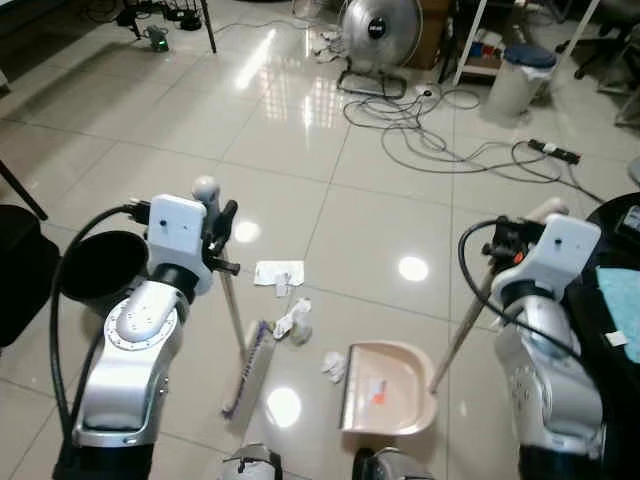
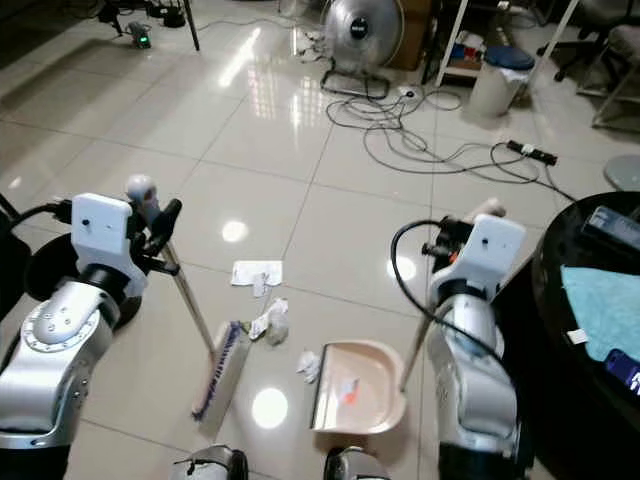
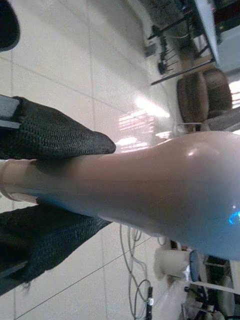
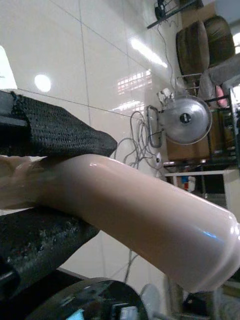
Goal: Sweep floor
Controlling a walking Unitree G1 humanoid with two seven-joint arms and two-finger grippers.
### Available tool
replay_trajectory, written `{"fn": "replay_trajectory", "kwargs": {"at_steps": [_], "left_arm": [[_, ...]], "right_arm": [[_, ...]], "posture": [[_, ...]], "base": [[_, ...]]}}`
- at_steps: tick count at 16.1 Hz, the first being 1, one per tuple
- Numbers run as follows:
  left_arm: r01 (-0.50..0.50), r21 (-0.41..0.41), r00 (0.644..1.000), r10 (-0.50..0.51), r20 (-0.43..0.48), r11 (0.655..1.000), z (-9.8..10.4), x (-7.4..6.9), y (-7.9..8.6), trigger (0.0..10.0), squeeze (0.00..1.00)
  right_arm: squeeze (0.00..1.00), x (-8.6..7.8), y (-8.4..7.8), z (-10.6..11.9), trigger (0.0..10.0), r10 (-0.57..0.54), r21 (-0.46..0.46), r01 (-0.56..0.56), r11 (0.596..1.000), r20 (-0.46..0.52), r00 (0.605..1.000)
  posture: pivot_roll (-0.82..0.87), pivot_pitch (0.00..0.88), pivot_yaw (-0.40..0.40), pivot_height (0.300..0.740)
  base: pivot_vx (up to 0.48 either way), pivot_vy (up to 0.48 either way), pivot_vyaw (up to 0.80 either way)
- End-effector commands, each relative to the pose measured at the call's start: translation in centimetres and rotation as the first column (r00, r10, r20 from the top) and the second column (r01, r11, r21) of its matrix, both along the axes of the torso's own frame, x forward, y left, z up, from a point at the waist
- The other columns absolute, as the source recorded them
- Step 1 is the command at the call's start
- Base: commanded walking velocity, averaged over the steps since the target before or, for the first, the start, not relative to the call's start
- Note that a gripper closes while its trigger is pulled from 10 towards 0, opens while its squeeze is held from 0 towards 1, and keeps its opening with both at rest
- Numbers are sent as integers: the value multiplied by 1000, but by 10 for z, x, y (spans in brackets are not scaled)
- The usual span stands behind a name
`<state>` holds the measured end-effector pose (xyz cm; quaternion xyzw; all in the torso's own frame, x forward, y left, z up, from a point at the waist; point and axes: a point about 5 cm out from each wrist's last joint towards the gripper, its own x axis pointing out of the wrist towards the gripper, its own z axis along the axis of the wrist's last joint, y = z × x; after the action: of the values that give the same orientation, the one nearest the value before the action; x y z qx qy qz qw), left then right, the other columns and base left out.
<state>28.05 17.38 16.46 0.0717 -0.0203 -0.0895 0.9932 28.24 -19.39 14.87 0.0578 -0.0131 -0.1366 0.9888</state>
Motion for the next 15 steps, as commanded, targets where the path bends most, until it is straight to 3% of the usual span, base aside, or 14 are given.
{"fn": "replay_trajectory", "kwargs": {"at_steps": [1,4,6,7,12,15], "left_arm": [[25,-10,1000,-25,7,1000,0,1,-6,10000,0],[31,84,999,-29,-35,996,-18,-3,-3,10000,0],[-18,135,1000,18,5,991,-16,-6,14,10000,0],[-75,173,995,63,76,982,-6,-6,23,10000,0],[-111,117,981,90,172,987,3,-3,28,10000,0],[-99,92,980,81,183,991,0,9,27,10000,0]], "right_arm": [[0,4,-3,11,10000,-5,-27,7,1000,57,998],[0,22,-5,2,10000,0,-59,2,998,42,999],[0,33,-1,-3,10000,5,-75,0,997,63,998],[0,40,-3,-6,10000,-6,-68,12,998,85,996],[0,53,-3,-8,10000,-28,-119,50,992,181,983],[0,61,10,-11,10000,16,-209,29,978,210,978]], "posture": [[116,153,-3,740],[169,197,-28,740],[218,252,-37,740],[236,285,-20,740],[309,327,68,740],[316,335,99,740]], "base": [[0,0,0],[0,0,0],[0,0,0],[0,0,0],[0,0,0],[0,0,0]]}}
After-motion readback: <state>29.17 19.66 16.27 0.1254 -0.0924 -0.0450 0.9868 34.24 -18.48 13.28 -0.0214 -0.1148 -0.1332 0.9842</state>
